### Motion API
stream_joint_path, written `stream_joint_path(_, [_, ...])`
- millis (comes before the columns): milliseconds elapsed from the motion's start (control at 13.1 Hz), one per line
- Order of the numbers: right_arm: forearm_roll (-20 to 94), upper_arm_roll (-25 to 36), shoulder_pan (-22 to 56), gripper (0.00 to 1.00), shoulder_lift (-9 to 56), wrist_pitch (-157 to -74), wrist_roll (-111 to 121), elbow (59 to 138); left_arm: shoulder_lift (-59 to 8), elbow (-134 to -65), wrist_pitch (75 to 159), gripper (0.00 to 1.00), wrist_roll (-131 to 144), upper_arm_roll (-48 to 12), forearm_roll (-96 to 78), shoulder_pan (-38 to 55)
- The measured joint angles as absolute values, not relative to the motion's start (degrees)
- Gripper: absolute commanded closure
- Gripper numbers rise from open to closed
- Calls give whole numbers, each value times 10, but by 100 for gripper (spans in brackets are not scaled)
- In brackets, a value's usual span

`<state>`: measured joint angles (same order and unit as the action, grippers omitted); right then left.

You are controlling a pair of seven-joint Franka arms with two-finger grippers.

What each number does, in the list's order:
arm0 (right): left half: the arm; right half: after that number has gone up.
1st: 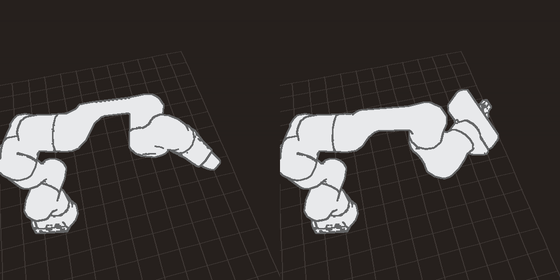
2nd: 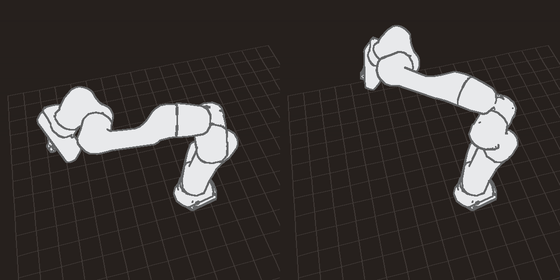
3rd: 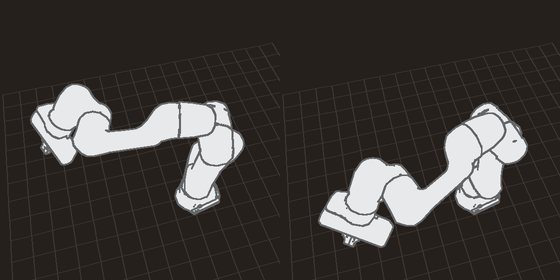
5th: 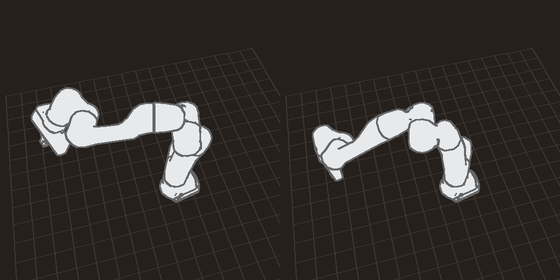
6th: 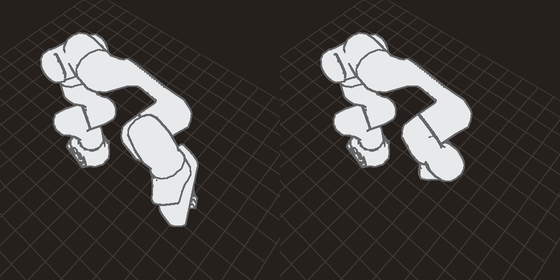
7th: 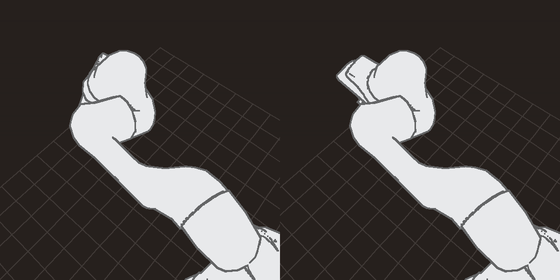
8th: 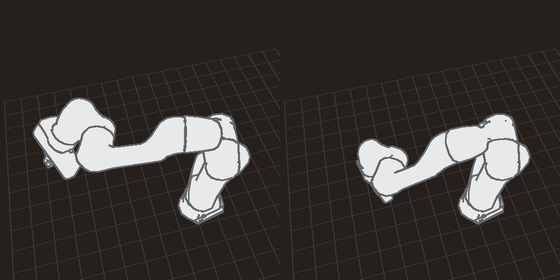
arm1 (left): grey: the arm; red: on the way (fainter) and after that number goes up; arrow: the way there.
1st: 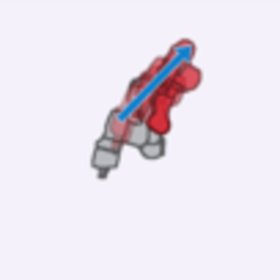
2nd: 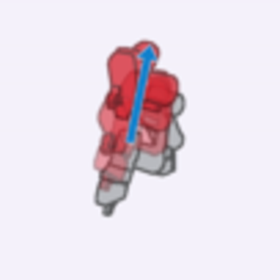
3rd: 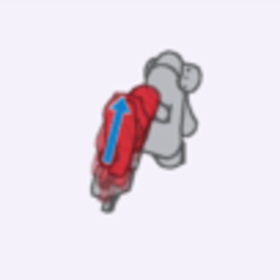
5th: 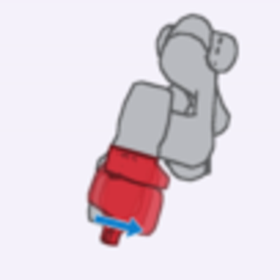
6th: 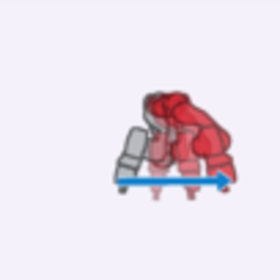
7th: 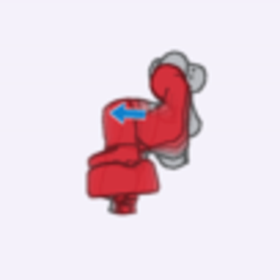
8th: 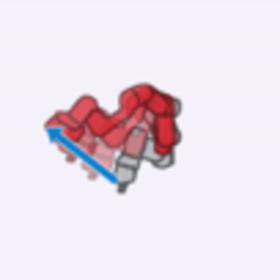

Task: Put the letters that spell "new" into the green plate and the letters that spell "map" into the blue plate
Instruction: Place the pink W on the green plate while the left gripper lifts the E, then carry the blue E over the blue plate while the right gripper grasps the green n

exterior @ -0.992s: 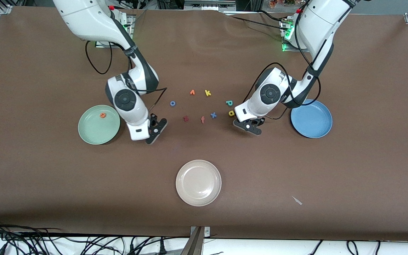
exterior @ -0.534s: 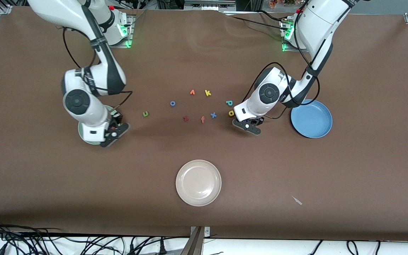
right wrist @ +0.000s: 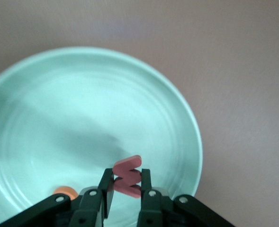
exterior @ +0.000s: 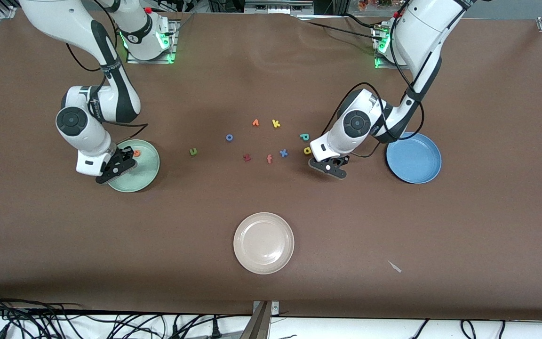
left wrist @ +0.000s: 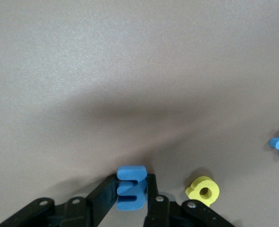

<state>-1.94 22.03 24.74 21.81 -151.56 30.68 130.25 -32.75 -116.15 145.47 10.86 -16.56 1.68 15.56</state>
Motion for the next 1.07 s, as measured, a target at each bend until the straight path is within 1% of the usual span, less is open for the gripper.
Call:
stream_joint_path(76, [-19,221,244,48,219,-1520,307,1306,-328,-1161,1455,74,110,-166,17,156])
stream_joint_path(153, [-19,221,242,28,219,-1521,307,1306,-327,-1161,1455,78,111,-166,17,156])
stream_joint_path(229, [-19,221,241,19,219,-1521,307,1306,-328,-1161,1455,80,112,-166,17,156])
stream_joint_path(305, [-19,221,241,13,219,-1521,306,1305,-328,-1161,1455,80,113,-166,17,156])
stream_joint_path(381, [-19,220,241,9,217,-1521,306,1304,-328,-1161,1455,79,115,-166,17,156])
stream_joint_path(534, [-17,217,242,9,208,-1512,296,1300,-327,-1159,1445,79,119,-166,17,156])
stream_joint_path(610, [-17,211,243,9,201,-1498,277,1294,-326,-1155,1425,78,119,-166,17,156])
stream_joint_path(687, [-16,196,244,9,192,-1466,244,1283,-322,-1148,1401,76,119,-166,17,156])
stream_joint_path(915, [-15,134,249,11,172,-1331,98,1225,-293,-1121,1320,76,119,-166,17,151])
stream_joint_path(1068, [-15,91,250,12,170,-1303,18,1206,-264,-1112,1266,75,116,-165,17,141])
